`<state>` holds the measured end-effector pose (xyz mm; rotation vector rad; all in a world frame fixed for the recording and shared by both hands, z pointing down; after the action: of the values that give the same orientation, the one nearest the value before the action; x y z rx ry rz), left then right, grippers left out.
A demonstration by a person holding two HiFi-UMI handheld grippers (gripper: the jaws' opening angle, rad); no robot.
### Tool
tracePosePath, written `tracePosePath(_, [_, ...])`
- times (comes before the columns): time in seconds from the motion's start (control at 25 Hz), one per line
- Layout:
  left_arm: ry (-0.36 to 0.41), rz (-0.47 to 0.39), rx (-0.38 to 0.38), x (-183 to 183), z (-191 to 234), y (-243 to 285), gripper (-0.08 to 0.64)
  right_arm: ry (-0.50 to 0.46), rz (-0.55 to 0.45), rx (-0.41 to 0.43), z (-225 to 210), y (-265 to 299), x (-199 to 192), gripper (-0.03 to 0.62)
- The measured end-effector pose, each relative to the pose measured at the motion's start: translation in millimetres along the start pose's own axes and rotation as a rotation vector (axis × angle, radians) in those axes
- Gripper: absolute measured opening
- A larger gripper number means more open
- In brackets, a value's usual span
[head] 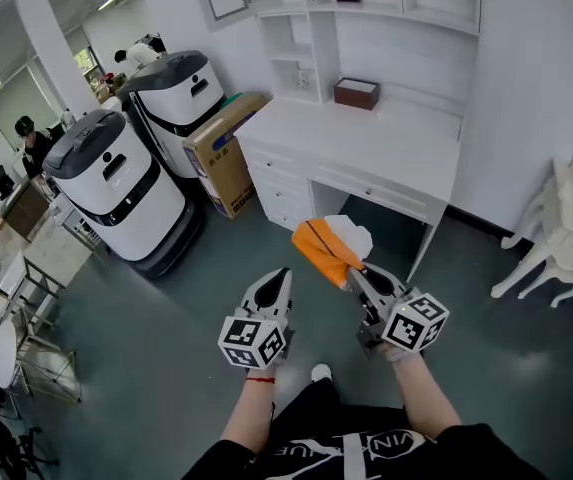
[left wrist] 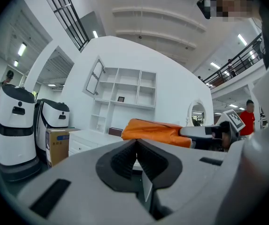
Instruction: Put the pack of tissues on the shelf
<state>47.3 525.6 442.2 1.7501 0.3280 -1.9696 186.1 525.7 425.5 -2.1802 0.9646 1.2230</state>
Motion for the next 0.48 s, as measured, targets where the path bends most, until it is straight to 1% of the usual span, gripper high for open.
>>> tracePosePath(0.24, [-0.033,0.002,0.012,6.9,54.1,37.1,0.008,-0.012,0.031,-0.003,-24.3,56.9,10.8,0.025])
tracePosePath(0.48, [-0.041,-0.019,0.000,23.6,98.5,74.6,0.008,-0.021,0.033,0.003,-46.3,108.2,28.0,0.025])
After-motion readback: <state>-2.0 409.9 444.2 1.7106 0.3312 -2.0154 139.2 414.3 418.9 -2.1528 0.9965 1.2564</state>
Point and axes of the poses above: the fingertips, and each gripper's own axes: y forward along the fingers, z to its left, x out of its top, the point moved 1 cm from there along -y, backward along the fingers, and after that the axes turned 5 degrees about z, right-handed, at the moved point
